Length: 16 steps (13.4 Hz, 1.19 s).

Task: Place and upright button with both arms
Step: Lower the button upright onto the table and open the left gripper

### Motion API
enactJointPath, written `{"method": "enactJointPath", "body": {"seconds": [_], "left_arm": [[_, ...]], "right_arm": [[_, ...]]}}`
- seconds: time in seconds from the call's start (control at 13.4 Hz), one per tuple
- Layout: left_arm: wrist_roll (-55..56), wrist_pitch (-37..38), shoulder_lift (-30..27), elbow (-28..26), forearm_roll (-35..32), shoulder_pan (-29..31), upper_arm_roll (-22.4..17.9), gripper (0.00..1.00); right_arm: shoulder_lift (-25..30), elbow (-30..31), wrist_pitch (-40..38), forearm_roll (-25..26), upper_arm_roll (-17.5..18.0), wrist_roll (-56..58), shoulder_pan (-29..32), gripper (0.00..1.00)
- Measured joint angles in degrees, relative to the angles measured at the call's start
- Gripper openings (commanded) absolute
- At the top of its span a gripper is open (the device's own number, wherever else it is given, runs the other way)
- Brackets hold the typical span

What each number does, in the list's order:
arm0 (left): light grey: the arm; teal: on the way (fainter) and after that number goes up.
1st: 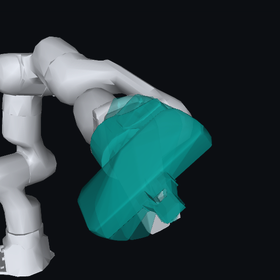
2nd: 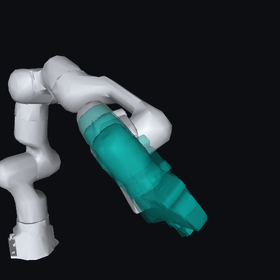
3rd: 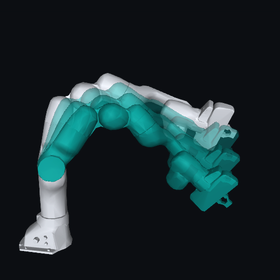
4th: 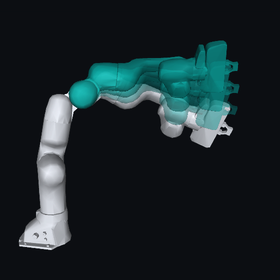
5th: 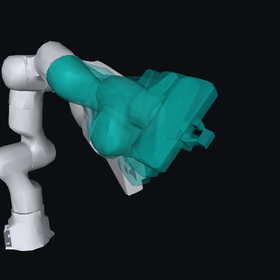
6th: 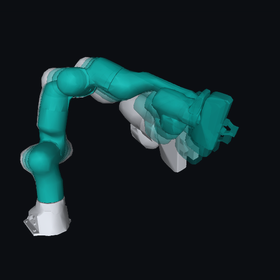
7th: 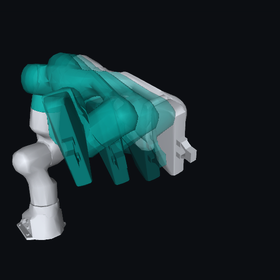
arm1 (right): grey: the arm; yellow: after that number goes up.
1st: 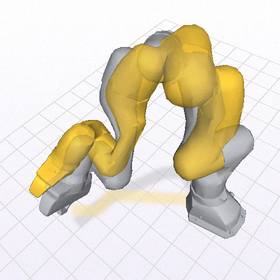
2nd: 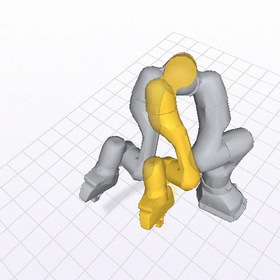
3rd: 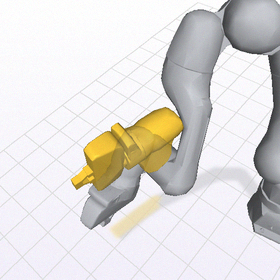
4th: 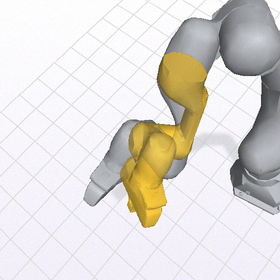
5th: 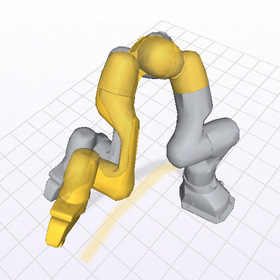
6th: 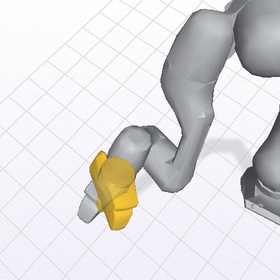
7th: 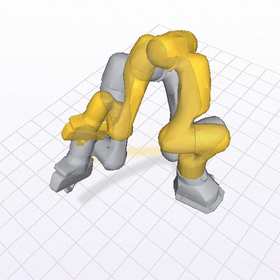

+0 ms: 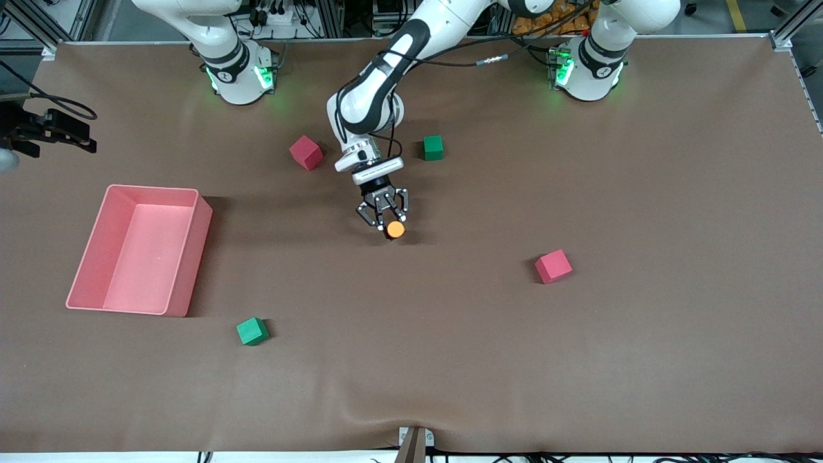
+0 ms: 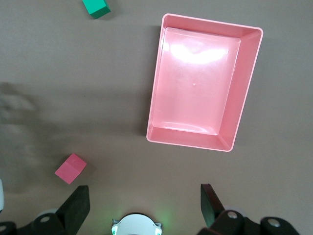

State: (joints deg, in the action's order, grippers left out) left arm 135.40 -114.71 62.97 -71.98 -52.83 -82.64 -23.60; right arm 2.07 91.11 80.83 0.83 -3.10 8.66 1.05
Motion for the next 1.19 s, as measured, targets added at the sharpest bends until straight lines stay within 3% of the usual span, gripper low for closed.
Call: {"method": "enactJointPath", "body": {"seconds": [1.19], "left_arm": [[4.3,0.9,4.4,0.0,-2.3,-0.4,0.1,0.02]], "right_arm": [[-0.4,-1.7,0.7,-1.1,-0.4,-0.2,0.2,1.0]]}}
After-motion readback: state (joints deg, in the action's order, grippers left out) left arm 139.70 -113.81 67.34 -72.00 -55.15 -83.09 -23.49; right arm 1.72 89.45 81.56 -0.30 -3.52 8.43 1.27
